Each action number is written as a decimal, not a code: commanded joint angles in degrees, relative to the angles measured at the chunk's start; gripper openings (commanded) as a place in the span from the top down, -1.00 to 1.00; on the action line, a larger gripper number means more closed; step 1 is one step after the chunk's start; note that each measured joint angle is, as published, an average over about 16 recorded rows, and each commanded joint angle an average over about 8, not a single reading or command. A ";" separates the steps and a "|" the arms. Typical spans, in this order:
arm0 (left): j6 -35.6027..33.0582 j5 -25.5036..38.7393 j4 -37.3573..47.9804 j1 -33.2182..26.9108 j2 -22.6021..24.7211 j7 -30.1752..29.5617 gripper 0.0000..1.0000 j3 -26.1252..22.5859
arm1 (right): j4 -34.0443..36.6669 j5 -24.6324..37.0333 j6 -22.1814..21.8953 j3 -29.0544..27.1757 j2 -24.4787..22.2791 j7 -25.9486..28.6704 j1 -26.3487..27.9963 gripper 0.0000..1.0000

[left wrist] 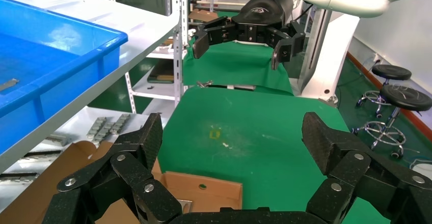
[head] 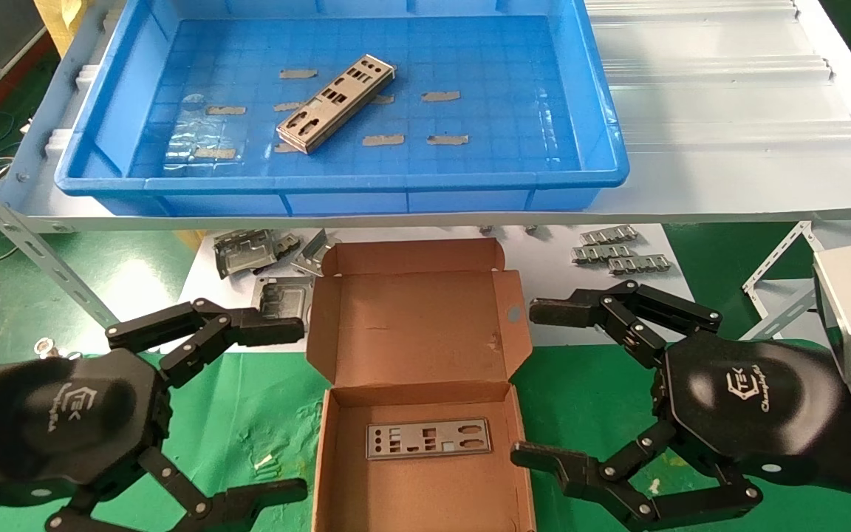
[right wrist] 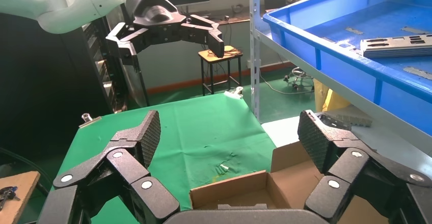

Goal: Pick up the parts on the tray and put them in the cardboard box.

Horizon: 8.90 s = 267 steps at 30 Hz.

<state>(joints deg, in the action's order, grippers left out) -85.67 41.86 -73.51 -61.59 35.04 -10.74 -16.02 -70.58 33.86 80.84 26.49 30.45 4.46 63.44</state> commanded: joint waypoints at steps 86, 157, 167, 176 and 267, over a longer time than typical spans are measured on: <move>22.35 37.42 67.68 -54.98 38.17 3.00 -1.00 -18.32 | 0.00 0.00 0.00 0.00 0.00 0.00 0.00 -1.00; 30.26 39.58 72.57 -56.31 41.03 3.29 -1.00 -19.89 | 0.00 0.00 0.00 0.00 0.00 0.00 0.00 -1.00; 30.68 39.68 72.47 -56.18 41.10 2.83 0.94 -19.99 | 0.00 0.00 0.00 0.00 0.00 0.00 0.00 -1.00; 31.14 39.59 72.27 -56.10 41.14 2.72 1.00 -19.96 | 0.00 0.00 0.00 0.00 0.00 0.00 0.00 -1.00; 23.47 31.83 26.65 -9.24 29.54 37.38 -1.00 -23.28 | 0.00 0.00 0.00 0.01 0.00 0.00 0.00 -1.00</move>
<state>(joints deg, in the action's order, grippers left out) -62.45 73.69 -46.97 -71.00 64.43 25.70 -39.41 -70.58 33.86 80.84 26.49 30.45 4.46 63.44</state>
